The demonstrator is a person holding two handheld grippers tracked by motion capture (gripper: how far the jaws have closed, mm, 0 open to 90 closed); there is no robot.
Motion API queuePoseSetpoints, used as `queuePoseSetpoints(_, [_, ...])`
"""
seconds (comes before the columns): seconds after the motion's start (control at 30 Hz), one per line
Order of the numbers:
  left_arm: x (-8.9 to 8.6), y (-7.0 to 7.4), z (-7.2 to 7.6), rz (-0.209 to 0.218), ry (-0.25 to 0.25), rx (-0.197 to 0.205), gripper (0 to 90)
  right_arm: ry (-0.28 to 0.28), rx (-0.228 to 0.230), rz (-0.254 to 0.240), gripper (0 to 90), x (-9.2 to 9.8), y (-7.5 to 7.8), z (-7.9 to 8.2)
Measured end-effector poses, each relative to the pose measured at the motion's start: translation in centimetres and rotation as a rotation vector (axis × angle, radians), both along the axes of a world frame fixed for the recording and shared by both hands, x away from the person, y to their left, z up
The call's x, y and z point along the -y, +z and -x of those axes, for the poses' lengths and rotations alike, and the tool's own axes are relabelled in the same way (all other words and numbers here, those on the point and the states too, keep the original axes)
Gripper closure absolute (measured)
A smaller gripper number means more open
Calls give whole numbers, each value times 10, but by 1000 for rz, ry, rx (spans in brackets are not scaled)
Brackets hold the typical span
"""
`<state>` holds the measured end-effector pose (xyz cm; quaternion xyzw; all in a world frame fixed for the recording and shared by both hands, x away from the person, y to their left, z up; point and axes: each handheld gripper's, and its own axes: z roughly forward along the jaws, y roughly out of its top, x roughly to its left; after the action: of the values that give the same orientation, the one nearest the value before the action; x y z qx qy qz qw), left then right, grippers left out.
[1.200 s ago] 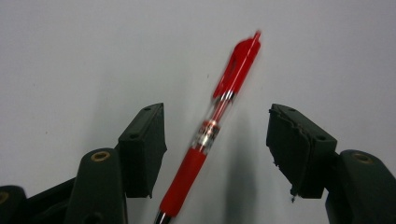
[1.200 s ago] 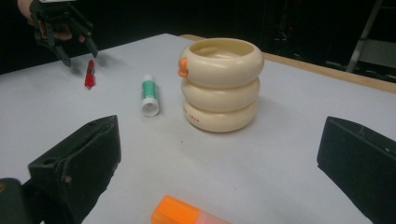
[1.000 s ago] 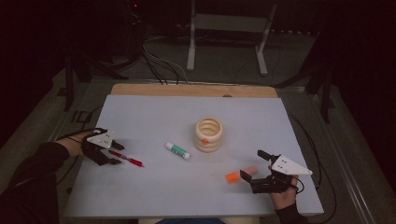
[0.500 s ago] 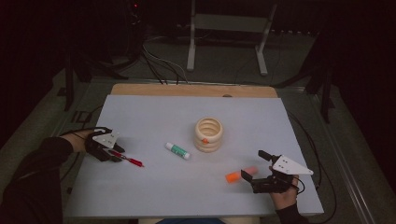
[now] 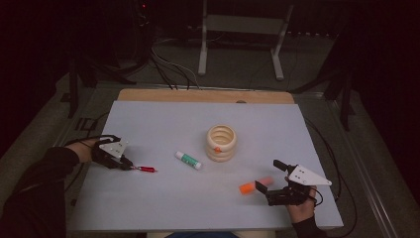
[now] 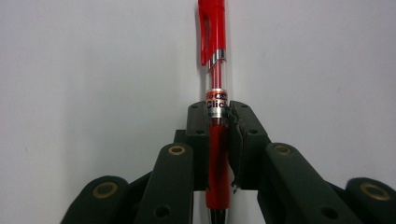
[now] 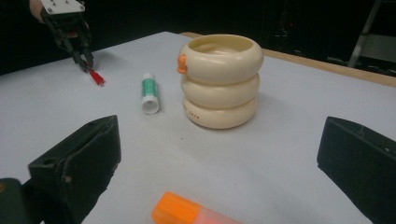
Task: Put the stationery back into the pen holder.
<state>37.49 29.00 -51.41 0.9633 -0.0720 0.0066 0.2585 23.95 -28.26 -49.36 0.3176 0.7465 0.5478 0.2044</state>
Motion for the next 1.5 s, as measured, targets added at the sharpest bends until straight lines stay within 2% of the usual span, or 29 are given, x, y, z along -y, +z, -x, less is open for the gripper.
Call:
queuePoseSetpoints(0.13, [7,6,0,9,-6,-30,805,1,1,-1,0,0,0,0])
queuePoseSetpoints(0.23, [11,12,-1,23,-4,-30,805,2,2,-2,0,0,1,0])
queuePoseSetpoints(0.3, [15,16,-1,38,2,-50,805,3,2,-3,0,0,1,0])
queuePoseSetpoints(0.33, [17,18,-1,41,-1,-41,805,4,2,-3,0,0,1,0])
queuePoseSetpoints(0.37, [19,19,-1,41,1,-56,805,5,2,-2,0,0,1,0])
queuePoseSetpoints(0.43, [23,21,1,37,-7,-59,805,7,2,-3,0,0,1,0])
queuePoseSetpoints(0.47, [25,22,1,35,-4,-80,805,8,3,-3,0,0,1,0])
queuePoseSetpoints(0.5, [27,23,2,37,-12,-68,805,8,4,-2,0,0,1,0])
queuePoseSetpoints(0.57, [32,27,2,37,-5,-80,805,8,6,-1,0,0,2,0])
queuePoseSetpoints(0.7, [43,34,6,46,-4,-68,805,13,4,-2,0,-1,2,0])
queuePoseSetpoints(0.73, [47,36,6,40,9,-86,805,16,4,-1,0,-1,2,0])
queuePoseSetpoints(0.8, [52,39,8,40,-3,-72,805,19,5,3,0,-2,2,0])
queuePoseSetpoints(0.93, [61,44,11,40,-13,-78,805,32,4,9,0,-4,1,0])
queuePoseSetpoints(0.97, [63,46,12,43,-13,-68,805,35,3,10,0,-4,1,0])
queuePoseSetpoints(1.2, [79,49,15,37,-19,-86,805,52,0,31,0,-8,0,0])
queuePoseSetpoints(1.27, [84,50,15,38,-20,-80,805,58,0,37,0,-9,0,0])
queuePoseSetpoints(1.43, [98,53,16,24,-18,-86,805,79,35,64,0,-17,2,3])
queuePoseSetpoints(1.5, [104,54,17,24,-20,-93,805,107,55,88,0,-22,5,4])
